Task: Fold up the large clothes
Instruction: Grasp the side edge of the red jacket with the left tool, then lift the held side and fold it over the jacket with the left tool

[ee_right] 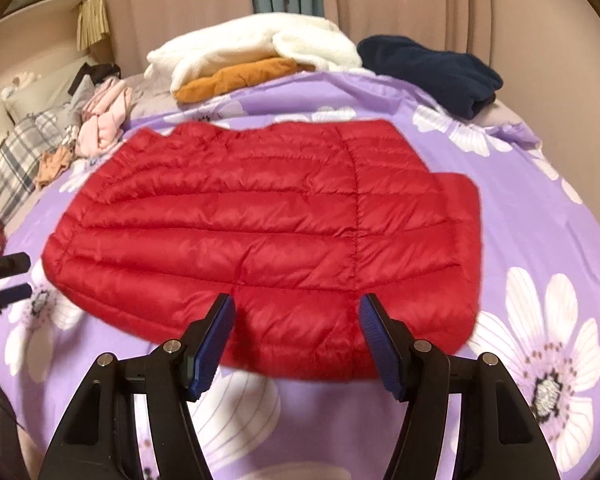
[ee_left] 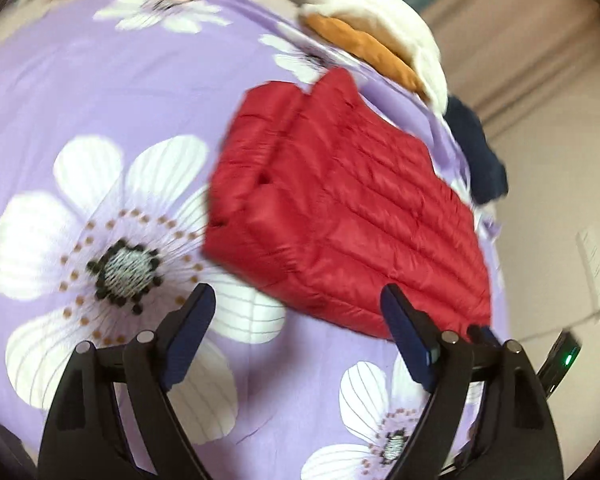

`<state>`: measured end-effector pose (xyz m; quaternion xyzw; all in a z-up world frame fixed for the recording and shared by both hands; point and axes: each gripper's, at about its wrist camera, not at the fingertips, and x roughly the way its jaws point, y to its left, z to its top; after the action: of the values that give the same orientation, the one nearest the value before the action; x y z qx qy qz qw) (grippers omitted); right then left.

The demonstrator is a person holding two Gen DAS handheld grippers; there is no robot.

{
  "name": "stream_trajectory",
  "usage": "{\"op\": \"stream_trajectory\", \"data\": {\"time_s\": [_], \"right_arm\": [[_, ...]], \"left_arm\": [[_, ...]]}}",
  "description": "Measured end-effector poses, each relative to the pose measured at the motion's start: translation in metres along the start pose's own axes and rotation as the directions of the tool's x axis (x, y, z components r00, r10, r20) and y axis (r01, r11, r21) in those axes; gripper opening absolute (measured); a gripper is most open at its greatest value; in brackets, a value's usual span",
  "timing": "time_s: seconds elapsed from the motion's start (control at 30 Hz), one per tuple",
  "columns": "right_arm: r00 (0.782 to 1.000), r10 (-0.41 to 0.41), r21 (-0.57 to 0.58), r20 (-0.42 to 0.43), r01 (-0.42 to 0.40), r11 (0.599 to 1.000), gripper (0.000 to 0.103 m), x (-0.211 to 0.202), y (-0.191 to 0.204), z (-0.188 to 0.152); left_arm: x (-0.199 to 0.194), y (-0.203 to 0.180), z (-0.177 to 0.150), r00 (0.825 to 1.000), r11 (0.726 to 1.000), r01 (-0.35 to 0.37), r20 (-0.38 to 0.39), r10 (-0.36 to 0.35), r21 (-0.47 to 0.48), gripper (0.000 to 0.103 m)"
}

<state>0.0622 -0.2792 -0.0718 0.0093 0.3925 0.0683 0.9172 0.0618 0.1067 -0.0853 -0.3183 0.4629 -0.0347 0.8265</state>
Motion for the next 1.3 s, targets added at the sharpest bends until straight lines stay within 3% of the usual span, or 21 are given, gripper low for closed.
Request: {"op": "stream_trajectory", "data": {"time_s": [0.13, 0.27, 0.53, 0.87, 1.17, 1.3], "right_arm": [[0.999, 0.019, 0.003, 0.033, -0.019, 1.000, 0.065, -0.016, 0.000, 0.001], [0.998, 0.030, 0.001, 0.046, -0.030, 1.000, 0.065, -0.023, 0.003, 0.005], [0.998, 0.054, 0.015, 0.032, -0.054, 0.998, 0.065, -0.018, 0.009, 0.007], [0.998, 0.064, 0.005, 0.022, -0.064, 0.998, 0.065, -0.009, 0.014, 0.009], [0.994, 0.109, -0.016, 0.030, -0.108, 0.994, 0.065, 0.007, 0.024, 0.026], [0.991, 0.133, -0.032, 0.026, -0.132, 0.991, 0.065, 0.021, 0.034, 0.037]], "left_arm": [[-0.001, 0.022, -0.002, 0.997, 0.991, 0.067, -0.022, -0.070, -0.116, 0.085], [0.004, 0.041, -0.005, 0.981, 0.954, 0.180, -0.030, -0.192, -0.240, 0.085], [0.018, 0.056, 0.005, 0.965, 0.914, 0.237, -0.027, -0.260, -0.328, 0.088], [0.038, 0.064, 0.021, 0.951, 0.891, 0.277, -0.029, -0.307, -0.361, 0.089], [0.070, 0.043, 0.046, 0.950, 0.914, 0.266, -0.077, -0.302, -0.307, 0.089], [0.083, 0.035, 0.054, 0.951, 0.923, 0.258, -0.095, -0.295, -0.286, 0.094]]}}
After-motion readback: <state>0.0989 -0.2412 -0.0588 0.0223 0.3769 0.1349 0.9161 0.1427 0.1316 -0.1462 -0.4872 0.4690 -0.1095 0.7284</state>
